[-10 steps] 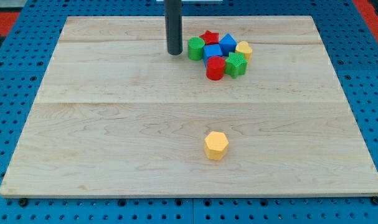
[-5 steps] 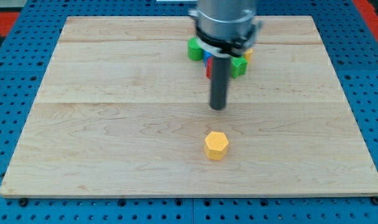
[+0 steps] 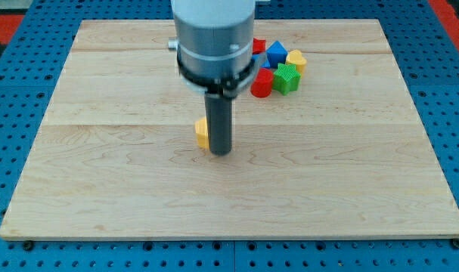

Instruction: Push yellow hexagon into green circle

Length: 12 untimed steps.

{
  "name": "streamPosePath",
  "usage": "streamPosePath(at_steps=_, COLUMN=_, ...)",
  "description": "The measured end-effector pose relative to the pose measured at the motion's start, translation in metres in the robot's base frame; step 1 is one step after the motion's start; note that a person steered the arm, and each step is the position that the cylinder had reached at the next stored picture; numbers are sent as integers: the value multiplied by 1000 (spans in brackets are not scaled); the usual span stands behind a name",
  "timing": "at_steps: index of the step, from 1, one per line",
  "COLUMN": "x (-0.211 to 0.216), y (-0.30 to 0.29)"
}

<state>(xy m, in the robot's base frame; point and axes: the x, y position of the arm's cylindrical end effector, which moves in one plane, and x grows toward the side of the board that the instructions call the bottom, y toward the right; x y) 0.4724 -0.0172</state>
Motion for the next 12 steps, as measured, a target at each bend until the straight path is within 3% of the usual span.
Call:
streamPosePath(at_steps=1, x=-34, y=-6)
streamPosePath(at_steps=3, x=-12, y=-31)
streamPosePath(at_steps=4, x=-29, y=-51)
streamPosePath(at_steps=6, x=-92, y=-30)
streamPosePath(at_steps=7, x=-92, y=-47)
streamPosePath(at_steps=9, x=-92, y=-137)
streamPosePath(at_steps=12, x=-127, y=-97)
